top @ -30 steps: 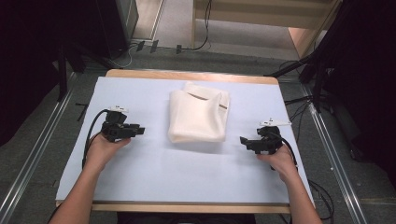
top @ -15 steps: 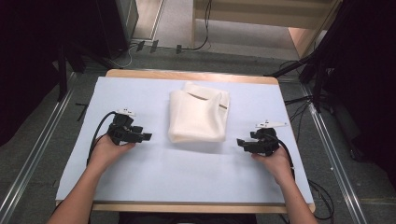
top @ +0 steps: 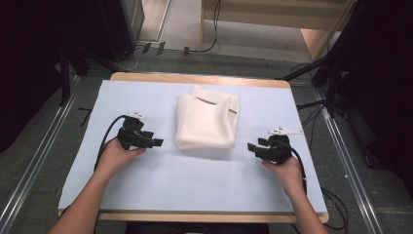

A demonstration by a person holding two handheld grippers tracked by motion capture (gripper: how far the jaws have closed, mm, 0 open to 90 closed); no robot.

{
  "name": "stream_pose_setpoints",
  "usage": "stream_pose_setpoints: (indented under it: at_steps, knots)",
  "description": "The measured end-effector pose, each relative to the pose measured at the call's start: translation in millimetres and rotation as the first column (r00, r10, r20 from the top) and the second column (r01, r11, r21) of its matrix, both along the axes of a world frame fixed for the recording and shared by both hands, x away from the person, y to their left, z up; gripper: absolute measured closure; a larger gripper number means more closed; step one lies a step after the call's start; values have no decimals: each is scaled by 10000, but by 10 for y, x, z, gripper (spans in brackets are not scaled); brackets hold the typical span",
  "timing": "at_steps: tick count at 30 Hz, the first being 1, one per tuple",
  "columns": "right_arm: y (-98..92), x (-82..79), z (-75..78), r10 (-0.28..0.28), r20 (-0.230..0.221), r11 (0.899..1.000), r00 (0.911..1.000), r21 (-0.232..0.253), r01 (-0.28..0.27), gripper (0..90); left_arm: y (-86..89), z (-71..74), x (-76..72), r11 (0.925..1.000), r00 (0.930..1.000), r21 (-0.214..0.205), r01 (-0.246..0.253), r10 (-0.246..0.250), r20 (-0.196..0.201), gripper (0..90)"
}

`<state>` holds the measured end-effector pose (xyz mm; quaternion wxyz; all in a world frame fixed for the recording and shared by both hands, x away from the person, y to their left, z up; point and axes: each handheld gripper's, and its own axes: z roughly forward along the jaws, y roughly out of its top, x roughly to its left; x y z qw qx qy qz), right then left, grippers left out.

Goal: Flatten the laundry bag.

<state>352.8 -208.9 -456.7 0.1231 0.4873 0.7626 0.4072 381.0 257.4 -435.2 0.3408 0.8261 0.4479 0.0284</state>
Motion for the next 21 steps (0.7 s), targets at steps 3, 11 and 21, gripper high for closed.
stream_pose_setpoints:
  at_steps: [3,11,21]
  knots:
    - [-4,-8,6,-5,-2,10000,10000,-84,5,467,7,0,8,10000,10000,-5,-8,8,-27,392]
    - [80,-49,39,333,160,9994,9993,-101,-331,504,28,16,6,10000,10000,-29,-45,45,-3,389]
    - [161,-81,70,578,24,9981,9983,-218,-577,490,40,54,-12,9999,9999,-78,-78,78,71,386]
